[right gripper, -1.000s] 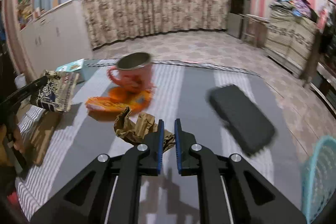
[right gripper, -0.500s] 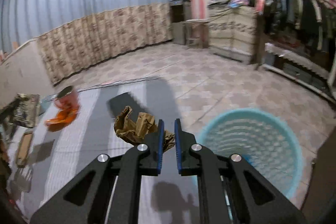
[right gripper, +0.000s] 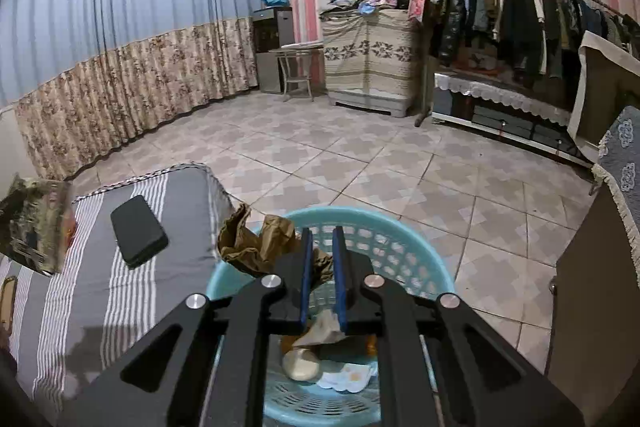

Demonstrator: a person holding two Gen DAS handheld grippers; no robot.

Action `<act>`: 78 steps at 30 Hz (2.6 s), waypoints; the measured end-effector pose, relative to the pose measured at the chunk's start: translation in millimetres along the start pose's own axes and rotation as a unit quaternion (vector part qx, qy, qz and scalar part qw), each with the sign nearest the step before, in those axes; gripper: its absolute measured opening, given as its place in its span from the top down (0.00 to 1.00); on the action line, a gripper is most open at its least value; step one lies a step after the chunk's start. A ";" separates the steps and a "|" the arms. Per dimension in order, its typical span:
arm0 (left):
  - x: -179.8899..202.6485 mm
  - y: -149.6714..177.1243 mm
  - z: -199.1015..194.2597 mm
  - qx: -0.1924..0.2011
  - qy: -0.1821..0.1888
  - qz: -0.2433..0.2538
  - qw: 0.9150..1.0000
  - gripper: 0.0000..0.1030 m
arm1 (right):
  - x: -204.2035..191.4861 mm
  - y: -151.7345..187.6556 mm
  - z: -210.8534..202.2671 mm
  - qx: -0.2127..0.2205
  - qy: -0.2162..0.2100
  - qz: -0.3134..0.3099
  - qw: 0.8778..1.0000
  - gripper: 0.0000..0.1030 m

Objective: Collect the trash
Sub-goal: 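Carry the snack bag and brown paper with both tools over the basket, then open both tools to drop the snack bag and brown paper into the basket, then move both open tools back to the mug and orange wrapper on the mattress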

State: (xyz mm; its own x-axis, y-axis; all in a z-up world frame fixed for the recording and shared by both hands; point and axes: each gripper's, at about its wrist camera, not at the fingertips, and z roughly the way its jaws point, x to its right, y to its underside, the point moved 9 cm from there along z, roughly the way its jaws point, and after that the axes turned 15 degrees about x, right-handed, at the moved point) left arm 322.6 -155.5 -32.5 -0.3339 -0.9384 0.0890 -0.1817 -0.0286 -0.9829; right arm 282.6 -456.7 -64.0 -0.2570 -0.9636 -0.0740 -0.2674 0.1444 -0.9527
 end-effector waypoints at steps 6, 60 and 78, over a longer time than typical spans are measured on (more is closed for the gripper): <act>87.6 11.4 24.6 -0.011 0.060 0.020 0.998 0.94 | 35.0 3.3 2.4 -0.003 0.031 0.013 0.999 0.90; -27.3 -2.6 -8.4 0.000 -0.093 0.019 0.995 0.05 | 24.3 26.3 33.6 -0.028 0.059 0.028 0.997 0.09; -128.7 12.0 -49.0 -0.012 -0.168 0.022 0.985 0.05 | -49.0 17.3 27.5 0.003 0.027 -0.020 0.999 0.09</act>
State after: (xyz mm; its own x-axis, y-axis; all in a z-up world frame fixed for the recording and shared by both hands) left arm 318.0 -18.2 -47.9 -0.0178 -0.9997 -0.0157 -0.1969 0.0189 -0.9802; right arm 316.1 -413.2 -85.0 -0.2958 -0.9550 -0.0208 -0.2720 0.1051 -0.9565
